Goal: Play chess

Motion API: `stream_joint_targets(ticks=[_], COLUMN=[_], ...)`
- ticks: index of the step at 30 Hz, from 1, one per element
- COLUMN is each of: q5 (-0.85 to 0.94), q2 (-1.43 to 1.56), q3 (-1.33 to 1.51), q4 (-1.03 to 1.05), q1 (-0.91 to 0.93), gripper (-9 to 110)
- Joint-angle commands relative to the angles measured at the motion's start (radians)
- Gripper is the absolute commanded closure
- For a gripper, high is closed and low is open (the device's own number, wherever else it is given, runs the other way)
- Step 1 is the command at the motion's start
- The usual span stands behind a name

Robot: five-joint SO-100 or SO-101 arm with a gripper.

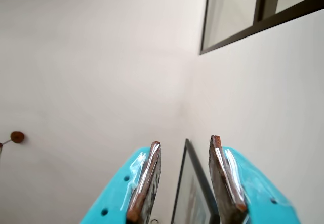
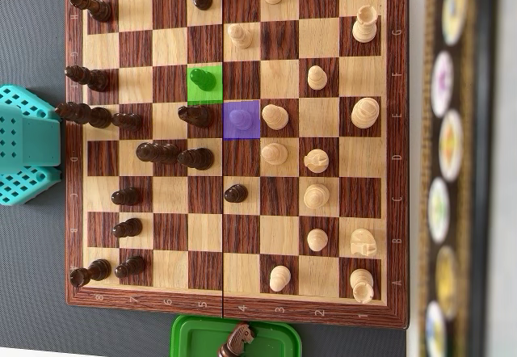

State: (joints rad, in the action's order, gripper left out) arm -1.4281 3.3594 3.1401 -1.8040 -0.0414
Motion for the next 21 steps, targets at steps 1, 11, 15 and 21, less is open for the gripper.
stream_joint_targets(ticks=[1, 11, 15, 21], q5=[0.008, 0.008, 0.008, 0.009], q2=[-0.015, -0.017, -0.018, -0.015], q3=[0.02, 0.02, 0.02, 0.02], q4=[0.003, 0.005, 0.006, 0.077], q1=[0.0, -0.006, 0.0, -0.008], gripper=[86, 87, 87, 87])
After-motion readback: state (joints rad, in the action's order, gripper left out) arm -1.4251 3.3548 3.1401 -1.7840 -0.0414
